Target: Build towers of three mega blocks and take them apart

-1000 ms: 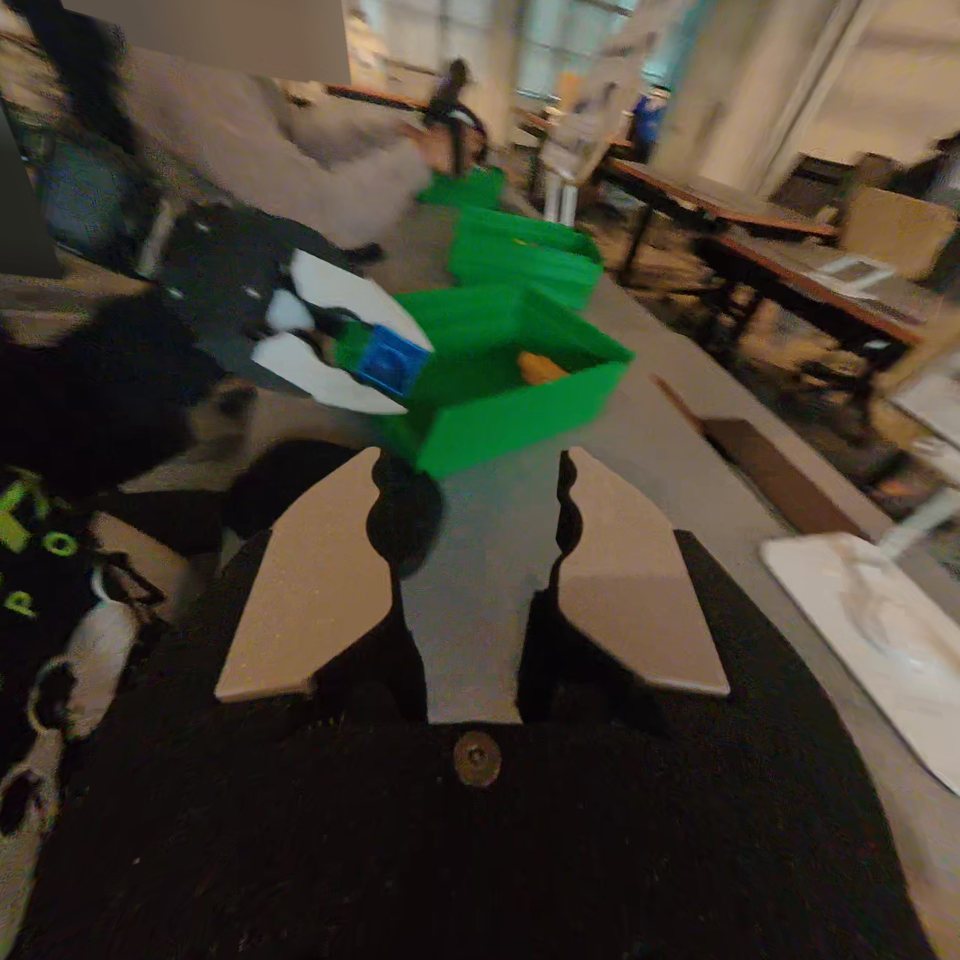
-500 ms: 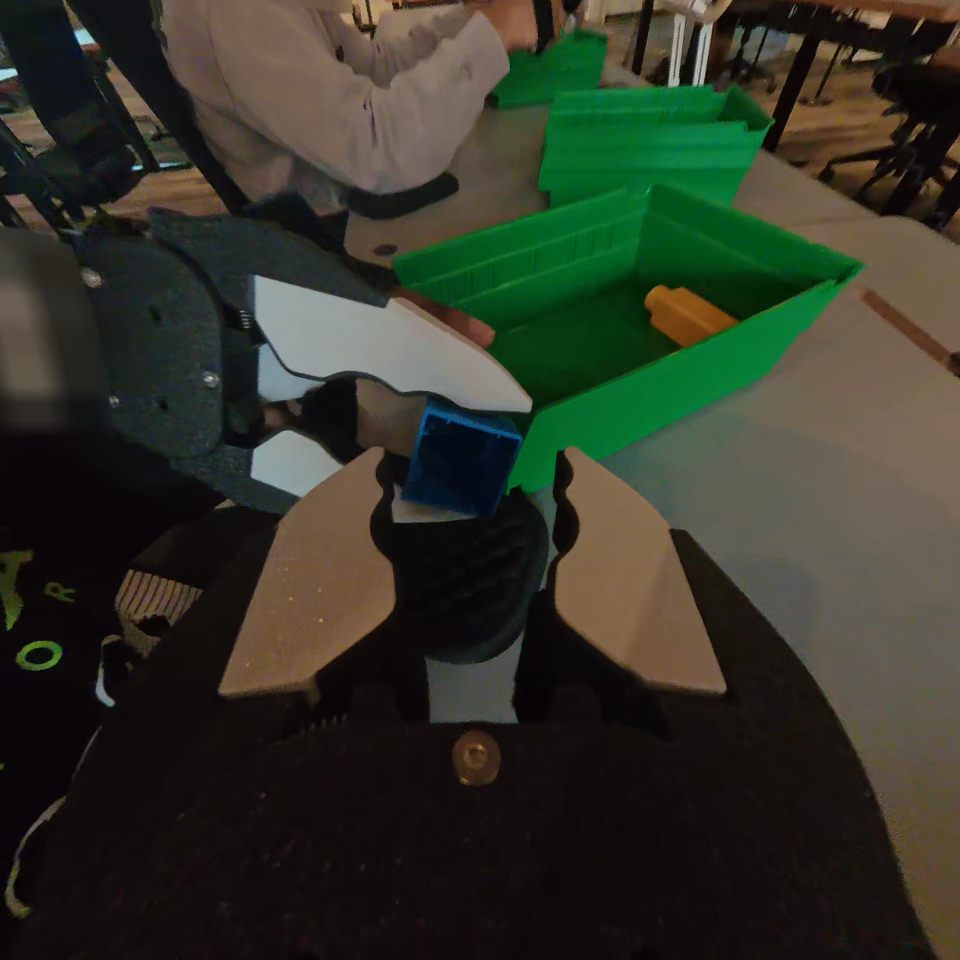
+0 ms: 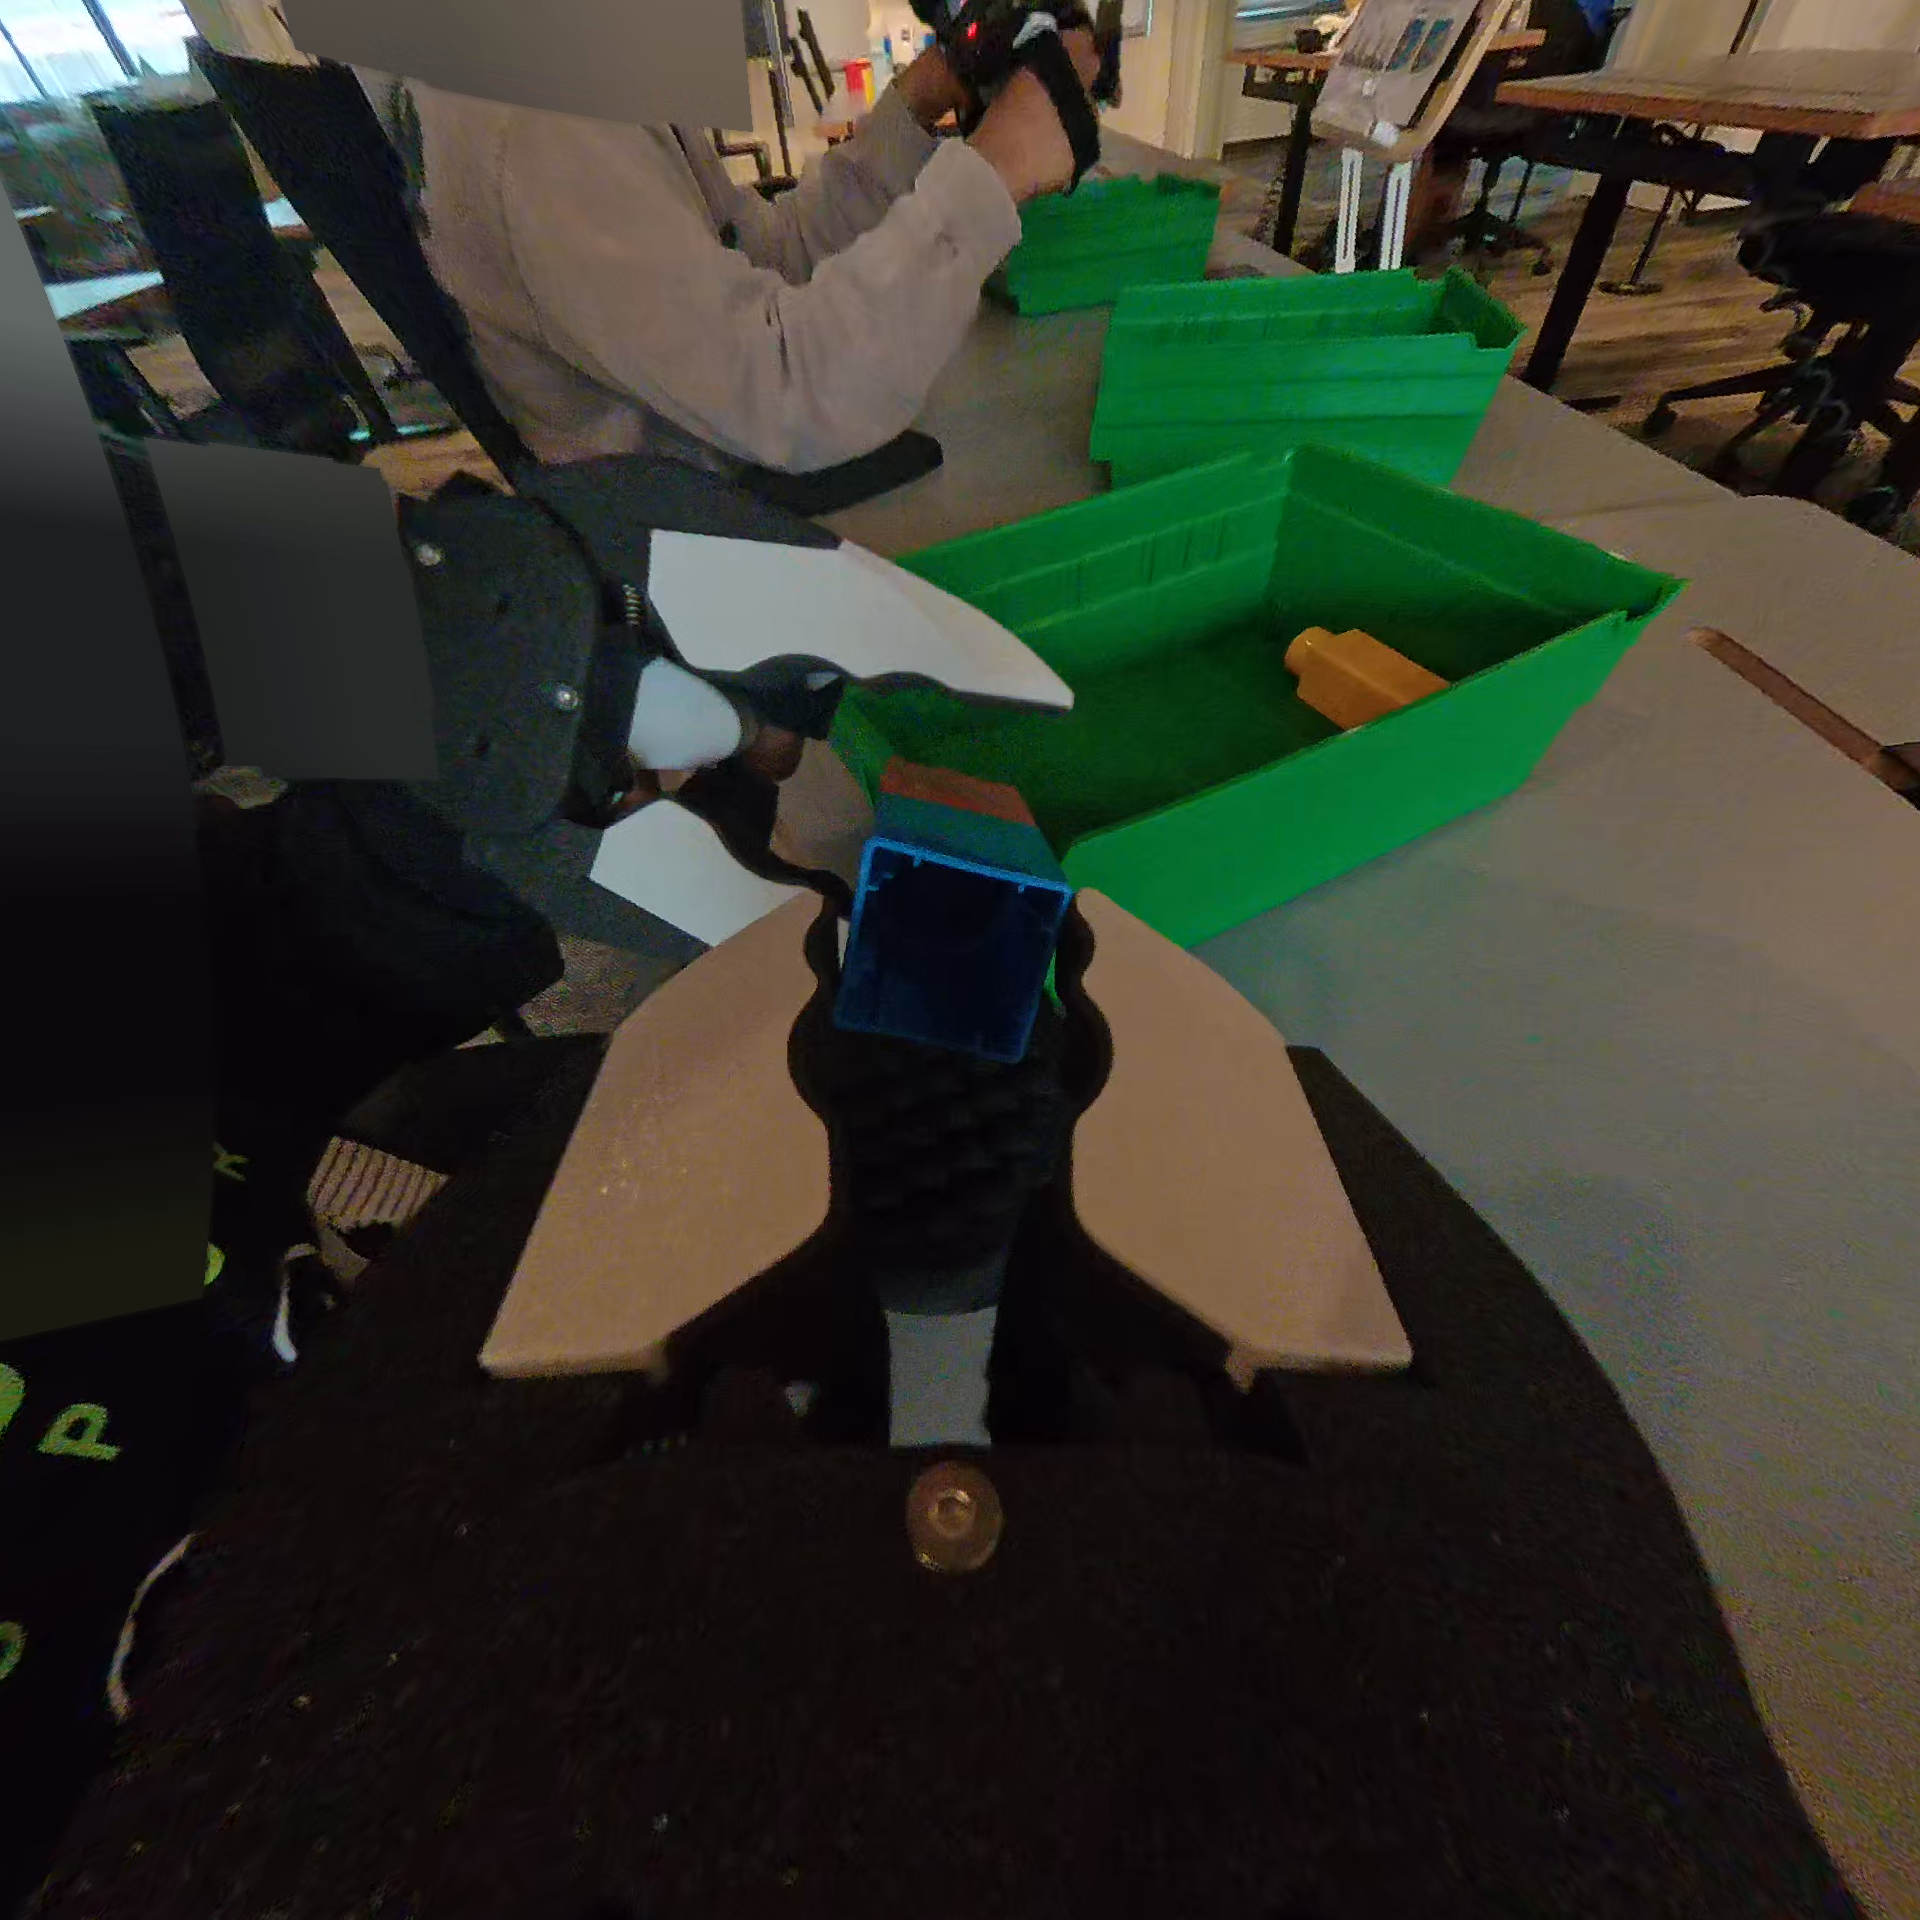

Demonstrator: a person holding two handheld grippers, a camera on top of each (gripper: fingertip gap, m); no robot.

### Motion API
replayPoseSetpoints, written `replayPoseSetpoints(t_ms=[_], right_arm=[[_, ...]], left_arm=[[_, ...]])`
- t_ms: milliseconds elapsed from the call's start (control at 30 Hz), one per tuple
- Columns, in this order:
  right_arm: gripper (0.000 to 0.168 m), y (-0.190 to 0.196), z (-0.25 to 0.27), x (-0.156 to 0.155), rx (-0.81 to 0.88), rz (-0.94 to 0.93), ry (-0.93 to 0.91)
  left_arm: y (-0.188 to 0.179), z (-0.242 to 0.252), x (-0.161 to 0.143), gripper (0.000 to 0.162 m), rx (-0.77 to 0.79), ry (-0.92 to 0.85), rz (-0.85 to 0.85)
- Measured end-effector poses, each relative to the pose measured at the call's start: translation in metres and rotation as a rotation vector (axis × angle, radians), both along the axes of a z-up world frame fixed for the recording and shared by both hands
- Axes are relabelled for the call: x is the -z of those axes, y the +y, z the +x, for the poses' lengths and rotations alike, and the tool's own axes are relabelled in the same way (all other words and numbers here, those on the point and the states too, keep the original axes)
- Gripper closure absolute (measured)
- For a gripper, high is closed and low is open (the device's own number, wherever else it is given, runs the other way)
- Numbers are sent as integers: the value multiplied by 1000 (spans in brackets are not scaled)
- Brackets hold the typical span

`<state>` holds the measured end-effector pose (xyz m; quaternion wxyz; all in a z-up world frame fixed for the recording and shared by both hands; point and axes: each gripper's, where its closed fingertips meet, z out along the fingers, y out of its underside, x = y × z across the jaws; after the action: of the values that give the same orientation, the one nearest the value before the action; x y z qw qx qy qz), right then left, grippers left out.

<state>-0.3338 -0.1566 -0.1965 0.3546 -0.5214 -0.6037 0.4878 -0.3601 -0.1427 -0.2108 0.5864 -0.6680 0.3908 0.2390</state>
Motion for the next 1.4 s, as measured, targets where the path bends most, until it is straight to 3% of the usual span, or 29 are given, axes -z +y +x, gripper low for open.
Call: replayPoseSetpoints(t_ms=[200, 333, 633, 700, 967, 1067, 1167, 1400], right_arm=[[129, -1, -1, -6, 35, 59, 9], [130, -4, -4, -10, 42, 89, 20], [130, -9, -10, -21, 62, 77, 108], [131, -9, -11, -20, 67, 79, 112], [129, -3, -10, -5, 89, 168, -1], [120, -2, -12, -3, 113, 241, -45], [125, 1, -14, 1, 143, 322, -74], [128, -2, -12, -1, 131, 269, -59]], left_arm=[[2, -2, -7, 107, -47, 215, 133], [5, -3, 0, 108, -63, 287, 128], [8, -9, -9, 108, -96, 260, 173], [8, -10, -6, 116, -101, 275, 157], [7, -14, -3, 120, -123, 348, 146], [7, -15, -1, 120, -125, 364, 144], [7, -14, 0, 120, -130, 382, 148], [6, -14, -3, 121, -130, 368, 155]])
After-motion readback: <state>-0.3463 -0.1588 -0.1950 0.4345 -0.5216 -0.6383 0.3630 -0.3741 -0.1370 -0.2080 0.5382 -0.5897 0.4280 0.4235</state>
